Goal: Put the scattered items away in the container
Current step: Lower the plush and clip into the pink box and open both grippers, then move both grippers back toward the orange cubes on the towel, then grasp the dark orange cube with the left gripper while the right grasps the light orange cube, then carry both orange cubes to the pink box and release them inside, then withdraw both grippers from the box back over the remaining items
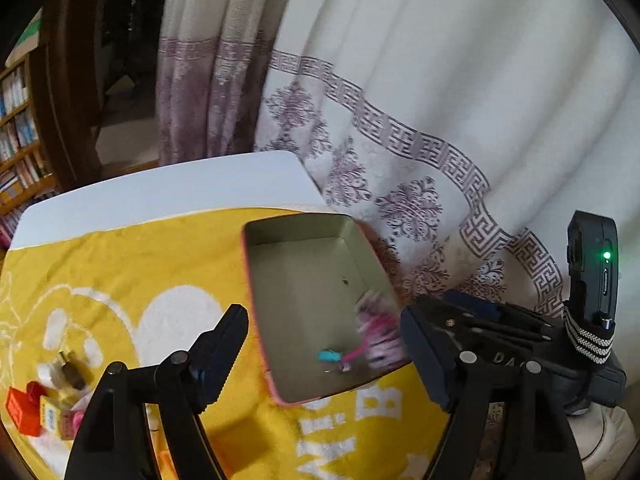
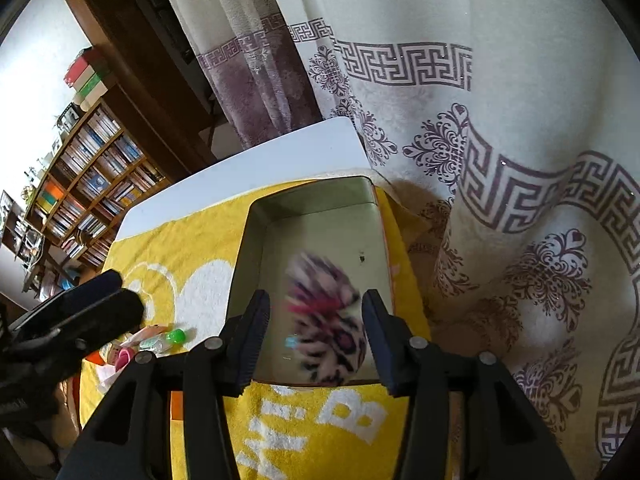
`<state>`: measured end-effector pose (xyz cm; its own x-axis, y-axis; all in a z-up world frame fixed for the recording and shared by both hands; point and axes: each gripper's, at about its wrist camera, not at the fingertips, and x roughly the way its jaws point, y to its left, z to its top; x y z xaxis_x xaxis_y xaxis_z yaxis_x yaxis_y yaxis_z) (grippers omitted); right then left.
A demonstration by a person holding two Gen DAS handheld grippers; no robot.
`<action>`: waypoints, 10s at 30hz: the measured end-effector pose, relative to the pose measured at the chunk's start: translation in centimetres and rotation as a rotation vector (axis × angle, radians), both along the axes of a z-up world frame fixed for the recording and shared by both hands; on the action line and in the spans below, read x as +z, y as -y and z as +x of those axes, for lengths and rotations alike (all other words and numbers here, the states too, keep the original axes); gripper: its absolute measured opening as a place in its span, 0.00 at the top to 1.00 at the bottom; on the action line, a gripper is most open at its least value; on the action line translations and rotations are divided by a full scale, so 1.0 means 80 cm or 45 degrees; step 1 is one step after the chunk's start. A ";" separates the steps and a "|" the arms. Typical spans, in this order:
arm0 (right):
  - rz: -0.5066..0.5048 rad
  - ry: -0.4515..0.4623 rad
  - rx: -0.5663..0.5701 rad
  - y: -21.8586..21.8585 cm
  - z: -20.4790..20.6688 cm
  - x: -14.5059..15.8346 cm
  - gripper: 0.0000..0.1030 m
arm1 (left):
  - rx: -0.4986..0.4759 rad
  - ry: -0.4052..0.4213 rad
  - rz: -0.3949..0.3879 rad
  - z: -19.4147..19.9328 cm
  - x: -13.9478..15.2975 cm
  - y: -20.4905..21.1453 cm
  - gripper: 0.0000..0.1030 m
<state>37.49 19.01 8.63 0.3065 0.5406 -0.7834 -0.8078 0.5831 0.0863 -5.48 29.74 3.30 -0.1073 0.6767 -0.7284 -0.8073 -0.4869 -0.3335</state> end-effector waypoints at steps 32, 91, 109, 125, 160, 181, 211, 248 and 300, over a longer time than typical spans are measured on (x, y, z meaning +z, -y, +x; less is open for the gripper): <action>-0.057 -0.208 0.112 -0.051 -0.182 -0.051 0.45 | 0.479 0.136 -0.133 -0.106 -0.038 0.287 0.22; -0.256 -0.258 -0.468 -0.076 -0.265 -0.129 0.30 | 0.691 0.416 -0.490 -0.314 -0.261 0.403 0.17; -0.357 -0.165 -0.420 -0.119 -0.264 -0.154 0.30 | 0.644 0.341 -0.530 -0.306 -0.273 0.389 0.39; -0.456 -0.161 -0.331 -0.139 -0.244 -0.194 0.30 | 0.726 0.309 -0.430 -0.292 -0.211 0.440 0.40; -0.317 -0.019 -0.222 -0.099 -0.221 -0.122 0.45 | 0.670 0.127 -0.353 -0.182 -0.104 0.365 0.39; -0.069 0.194 -0.420 0.032 -0.138 0.028 0.45 | 0.292 0.018 -0.185 -0.083 -0.010 0.150 0.39; -0.107 0.196 -0.343 0.025 -0.053 0.017 0.35 | -0.044 -0.002 -0.033 -0.027 0.074 -0.088 0.21; -0.061 0.231 -0.222 -0.020 -0.186 0.020 0.25 | 0.180 -0.161 -0.052 -0.068 0.090 0.120 0.21; -0.239 0.196 -0.237 -0.176 -0.325 -0.110 0.25 | 0.411 0.138 -0.235 -0.273 -0.089 0.357 0.21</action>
<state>11.48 33.06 -0.14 0.5099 0.3142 -0.8008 -0.6808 0.7164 -0.1524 -27.28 1.15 -3.82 -0.2093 0.4769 -0.8537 -0.5675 -0.7702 -0.2911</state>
